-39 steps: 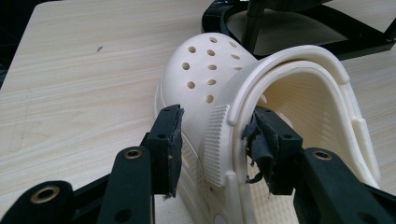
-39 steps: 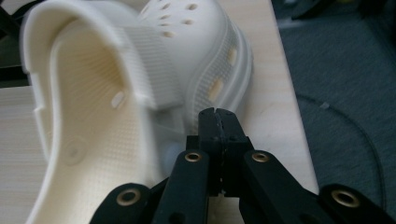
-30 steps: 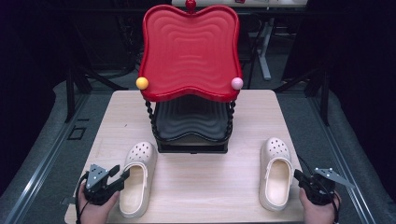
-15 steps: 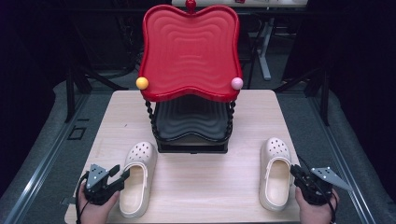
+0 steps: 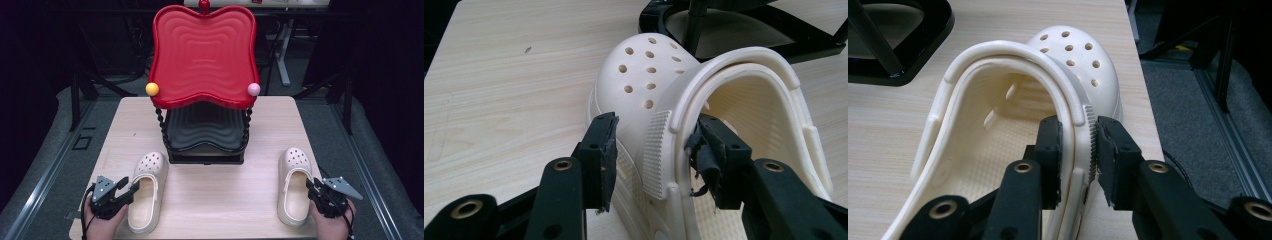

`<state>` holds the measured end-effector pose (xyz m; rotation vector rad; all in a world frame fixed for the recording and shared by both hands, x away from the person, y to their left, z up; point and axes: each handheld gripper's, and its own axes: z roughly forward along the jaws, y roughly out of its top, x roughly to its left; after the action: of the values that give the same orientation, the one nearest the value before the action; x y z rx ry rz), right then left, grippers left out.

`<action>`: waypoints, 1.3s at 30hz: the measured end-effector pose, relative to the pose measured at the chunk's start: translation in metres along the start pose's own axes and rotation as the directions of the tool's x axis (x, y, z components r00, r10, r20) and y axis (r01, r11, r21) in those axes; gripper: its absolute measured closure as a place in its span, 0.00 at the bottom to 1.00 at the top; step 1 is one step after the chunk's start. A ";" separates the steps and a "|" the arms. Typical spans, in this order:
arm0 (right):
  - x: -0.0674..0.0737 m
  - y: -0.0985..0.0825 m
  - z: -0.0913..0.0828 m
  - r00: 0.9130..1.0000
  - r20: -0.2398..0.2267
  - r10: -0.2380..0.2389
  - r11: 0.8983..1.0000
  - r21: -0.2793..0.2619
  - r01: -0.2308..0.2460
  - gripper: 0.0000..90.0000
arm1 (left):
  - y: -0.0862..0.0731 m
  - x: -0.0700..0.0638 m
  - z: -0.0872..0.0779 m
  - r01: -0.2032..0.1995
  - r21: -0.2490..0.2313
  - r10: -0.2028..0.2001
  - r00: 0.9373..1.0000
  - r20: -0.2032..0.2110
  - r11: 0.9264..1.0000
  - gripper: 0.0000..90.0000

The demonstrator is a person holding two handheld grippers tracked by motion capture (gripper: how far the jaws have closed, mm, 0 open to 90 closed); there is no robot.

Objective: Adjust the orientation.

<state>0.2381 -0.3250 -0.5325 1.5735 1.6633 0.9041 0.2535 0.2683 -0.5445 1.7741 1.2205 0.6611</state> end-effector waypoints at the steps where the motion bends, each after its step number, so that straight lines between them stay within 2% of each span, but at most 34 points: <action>1: -0.001 0.001 -0.001 1.000 -0.004 0.003 1.000 0.008 -0.003 0.82 | 0.000 0.000 0.000 -0.001 0.001 0.001 1.000 0.000 1.000 0.59; 3: -0.001 0.003 -0.001 1.000 -0.018 0.016 1.000 0.011 -0.016 0.82 | 0.000 0.000 0.000 0.001 -0.002 -0.001 1.000 0.001 1.000 0.59; 7: 0.006 0.005 -0.003 0.999 -0.038 -0.005 1.000 0.002 0.005 0.83 | 0.000 0.001 0.000 0.003 -0.001 -0.003 1.000 0.000 1.000 0.59; 15: 0.028 0.007 -0.004 0.995 -0.103 -0.016 0.999 -0.034 0.012 0.83 | 0.000 0.000 0.000 0.001 -0.001 -0.001 1.000 -0.002 1.000 0.59; 18: 0.038 0.009 -0.004 0.993 -0.107 -0.050 0.997 -0.055 0.045 0.83 | 0.000 0.000 0.000 0.000 -0.002 0.000 1.000 -0.002 1.000 0.59; 22: 0.050 0.011 -0.003 0.990 -0.129 -0.064 0.996 -0.076 0.054 0.83 | 0.000 0.000 0.000 -0.001 -0.001 0.001 1.000 -0.003 1.000 0.59; 27: 0.062 0.009 0.000 0.980 -0.160 -0.117 0.992 -0.057 0.109 0.83 | 0.000 0.000 0.000 -0.001 -0.001 0.001 1.000 -0.004 1.000 0.59; 32: 0.066 0.004 0.005 0.969 -0.198 -0.145 0.989 -0.018 0.145 0.81 | 0.000 0.000 -0.001 -0.002 -0.005 0.002 1.000 -0.006 1.000 0.59; 36: 0.061 0.004 0.002 0.966 -0.233 -0.115 0.993 -0.025 0.112 0.73 | 0.001 0.000 -0.002 -0.004 -0.012 0.004 1.000 -0.005 1.000 0.59; 39: 0.061 0.003 -0.003 0.961 -0.230 -0.155 0.988 -0.046 0.149 0.71 | 0.002 -0.001 -0.004 -0.012 -0.014 0.012 1.000 -0.006 1.000 0.59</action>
<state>0.2346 -0.2639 -0.5287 1.3401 1.8971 1.0587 0.2506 0.2682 -0.5410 1.7698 1.2076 0.6809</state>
